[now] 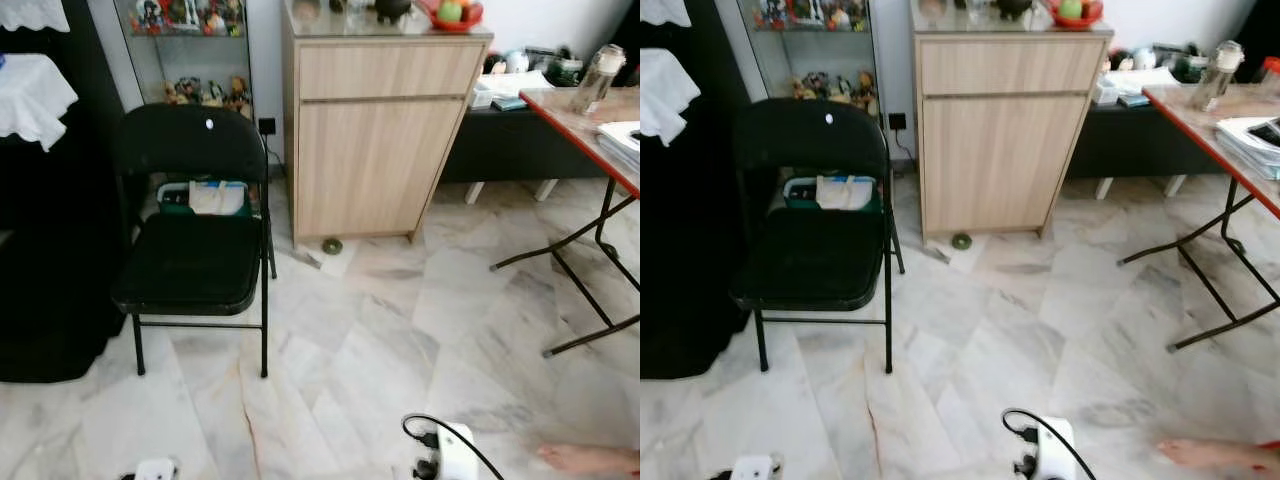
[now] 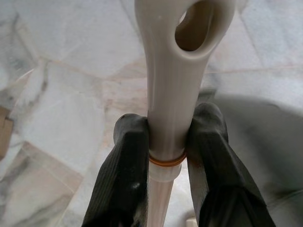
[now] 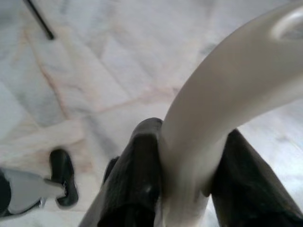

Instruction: Sweep floor

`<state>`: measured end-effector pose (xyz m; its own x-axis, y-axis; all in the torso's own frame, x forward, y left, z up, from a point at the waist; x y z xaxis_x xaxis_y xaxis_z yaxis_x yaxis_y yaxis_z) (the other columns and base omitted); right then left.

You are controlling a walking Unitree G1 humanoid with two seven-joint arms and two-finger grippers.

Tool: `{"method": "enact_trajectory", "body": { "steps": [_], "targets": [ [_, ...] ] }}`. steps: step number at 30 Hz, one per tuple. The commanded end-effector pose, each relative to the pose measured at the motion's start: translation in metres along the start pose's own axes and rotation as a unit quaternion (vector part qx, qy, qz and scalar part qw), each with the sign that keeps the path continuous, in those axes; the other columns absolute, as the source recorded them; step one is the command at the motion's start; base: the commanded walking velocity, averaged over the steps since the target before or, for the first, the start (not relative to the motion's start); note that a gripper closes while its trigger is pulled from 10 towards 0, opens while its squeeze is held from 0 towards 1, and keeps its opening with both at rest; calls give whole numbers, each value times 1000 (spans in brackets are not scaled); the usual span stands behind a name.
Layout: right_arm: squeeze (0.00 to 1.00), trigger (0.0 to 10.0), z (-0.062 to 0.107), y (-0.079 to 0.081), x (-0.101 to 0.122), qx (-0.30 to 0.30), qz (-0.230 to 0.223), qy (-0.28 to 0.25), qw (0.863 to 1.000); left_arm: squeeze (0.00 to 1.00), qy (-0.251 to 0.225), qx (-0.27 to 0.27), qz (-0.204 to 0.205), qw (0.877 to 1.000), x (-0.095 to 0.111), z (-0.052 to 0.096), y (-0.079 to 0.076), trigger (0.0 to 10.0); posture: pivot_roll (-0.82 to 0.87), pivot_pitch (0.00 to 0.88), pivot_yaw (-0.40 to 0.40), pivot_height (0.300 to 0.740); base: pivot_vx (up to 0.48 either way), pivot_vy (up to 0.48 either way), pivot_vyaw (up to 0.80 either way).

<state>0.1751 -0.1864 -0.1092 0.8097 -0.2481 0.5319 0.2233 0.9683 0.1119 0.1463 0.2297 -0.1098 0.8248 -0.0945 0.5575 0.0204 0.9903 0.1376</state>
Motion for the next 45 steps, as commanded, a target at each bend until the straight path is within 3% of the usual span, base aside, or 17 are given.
{"method": "enact_trajectory", "body": {
  "steps": [1, 45],
  "targets": [
    [0, 10000, -1, 15, -7, 21, -1, 13, 1000, 0, 12, -3, 2, 1000, -5, 1, 0, 10000, 72, 59, -73, 740, 0, 0, 506],
    [0, 10000, 1, 8, -12, 16, 7, 23, 1000, 0, 15, 0, 13, 1000, -8, 2, 0, 10000, 66, 69, -84, 740, 0, 0, 793]
  ]
}}
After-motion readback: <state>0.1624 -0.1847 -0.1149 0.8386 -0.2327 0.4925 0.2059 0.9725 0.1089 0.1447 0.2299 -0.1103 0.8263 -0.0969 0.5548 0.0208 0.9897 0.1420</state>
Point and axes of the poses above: a point about 5 cm out from each wrist's last joint towards the gripper, its own z axis pointing back from the gripper into the wrist, its own x axis along the axis of the wrist's last joint, y = z × x, the point moved 2 cm from there along -z, pointing out of the wrist towards the gripper, and after that the axes turned 8 degrees about -z, right-handed, at the moved point
